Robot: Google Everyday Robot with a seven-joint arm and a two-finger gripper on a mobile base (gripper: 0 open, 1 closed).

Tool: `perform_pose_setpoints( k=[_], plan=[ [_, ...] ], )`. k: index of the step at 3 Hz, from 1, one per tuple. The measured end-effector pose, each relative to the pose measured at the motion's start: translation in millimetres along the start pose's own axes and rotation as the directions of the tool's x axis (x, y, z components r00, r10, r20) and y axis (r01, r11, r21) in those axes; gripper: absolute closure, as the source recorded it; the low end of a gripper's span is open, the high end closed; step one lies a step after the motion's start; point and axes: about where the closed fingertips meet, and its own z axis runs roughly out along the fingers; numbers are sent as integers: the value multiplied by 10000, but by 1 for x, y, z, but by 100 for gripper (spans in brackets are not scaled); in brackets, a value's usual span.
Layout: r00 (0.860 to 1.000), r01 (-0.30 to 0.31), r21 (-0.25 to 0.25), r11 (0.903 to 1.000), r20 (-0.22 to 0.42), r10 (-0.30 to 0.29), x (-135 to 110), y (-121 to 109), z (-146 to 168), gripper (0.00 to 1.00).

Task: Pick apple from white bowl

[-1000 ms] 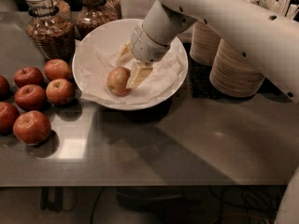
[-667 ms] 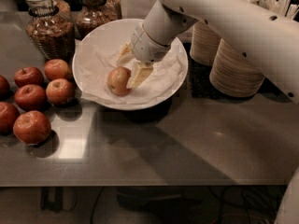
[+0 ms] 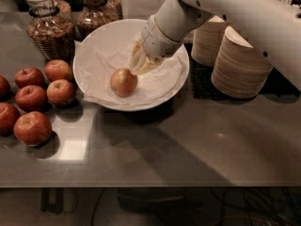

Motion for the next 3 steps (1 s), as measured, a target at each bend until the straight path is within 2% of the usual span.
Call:
perform_pose_setpoints(
  k=[1,2,3],
  plan=[
    [9999,151,1070,9941,-25,-149,3,1,-53,100],
    [9998,139,1858,9825,116,-164,9,4,-92,100],
    [9998,116,1873,9822,133,-143,10,5,-93,81]
  ],
)
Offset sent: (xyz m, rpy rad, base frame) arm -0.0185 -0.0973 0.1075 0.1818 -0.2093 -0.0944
